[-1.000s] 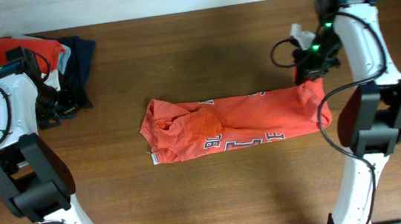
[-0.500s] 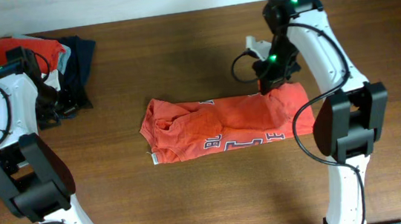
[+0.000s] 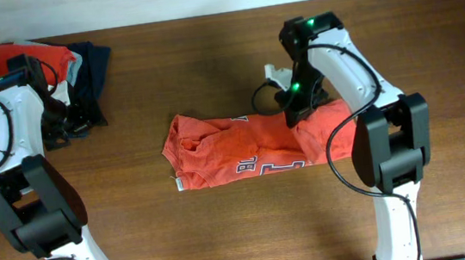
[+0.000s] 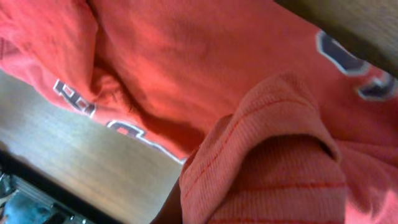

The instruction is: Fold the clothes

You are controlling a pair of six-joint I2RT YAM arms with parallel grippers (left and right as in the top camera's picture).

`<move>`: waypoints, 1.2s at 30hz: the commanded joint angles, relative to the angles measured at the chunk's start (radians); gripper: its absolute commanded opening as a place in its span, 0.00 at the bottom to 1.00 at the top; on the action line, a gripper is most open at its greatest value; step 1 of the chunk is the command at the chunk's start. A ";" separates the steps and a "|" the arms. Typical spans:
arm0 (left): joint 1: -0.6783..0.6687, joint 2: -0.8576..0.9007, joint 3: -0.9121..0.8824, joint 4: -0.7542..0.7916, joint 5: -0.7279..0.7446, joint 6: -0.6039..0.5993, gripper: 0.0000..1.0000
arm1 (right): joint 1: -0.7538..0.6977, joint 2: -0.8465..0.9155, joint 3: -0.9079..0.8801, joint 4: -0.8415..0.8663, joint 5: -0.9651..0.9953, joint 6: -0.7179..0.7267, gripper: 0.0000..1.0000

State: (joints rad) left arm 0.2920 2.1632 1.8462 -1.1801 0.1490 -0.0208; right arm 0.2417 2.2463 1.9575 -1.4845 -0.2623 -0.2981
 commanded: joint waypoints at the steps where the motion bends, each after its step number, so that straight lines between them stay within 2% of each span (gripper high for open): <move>1: 0.001 -0.039 0.017 0.002 0.000 -0.010 1.00 | 0.031 0.001 -0.038 0.045 -0.059 0.004 0.05; 5: 0.001 -0.039 0.017 0.002 0.000 -0.010 0.99 | 0.053 0.001 -0.069 0.098 -0.082 0.008 0.05; 8: 0.001 -0.039 0.017 0.002 0.000 -0.010 0.99 | 0.064 0.001 -0.082 0.131 -0.082 0.027 0.14; 9: 0.001 -0.039 0.017 0.002 0.000 -0.010 0.99 | 0.066 0.001 -0.083 0.137 -0.081 0.027 0.21; 12: 0.001 -0.039 0.017 0.002 0.000 -0.010 0.99 | 0.065 0.001 -0.083 0.166 -0.081 0.034 0.58; 13: 0.001 -0.039 0.017 0.002 0.000 -0.010 1.00 | 0.063 0.001 -0.083 0.175 -0.081 0.043 0.67; 14: 0.001 -0.039 0.017 0.002 0.000 -0.010 0.99 | 0.059 0.001 -0.082 0.183 -0.082 0.046 0.70; 21: 0.001 -0.039 0.017 0.002 0.000 -0.010 1.00 | 0.006 -0.007 -0.047 0.137 -0.117 0.045 0.72; 24: 0.001 -0.039 0.017 0.002 0.000 -0.010 1.00 | -0.035 -0.019 -0.035 0.127 -0.201 0.036 0.72; 29: 0.001 -0.039 0.017 0.002 0.000 -0.010 0.99 | -0.086 -0.028 -0.031 0.104 -0.396 -0.059 0.72; 36: 0.001 -0.039 0.017 0.002 0.000 -0.010 0.99 | -0.054 -0.028 -0.031 0.103 -0.404 -0.116 0.72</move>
State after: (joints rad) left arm 0.2920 2.1632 1.8462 -1.1801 0.1490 -0.0208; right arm 0.1562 2.2463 1.9018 -1.3827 -0.6117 -0.3557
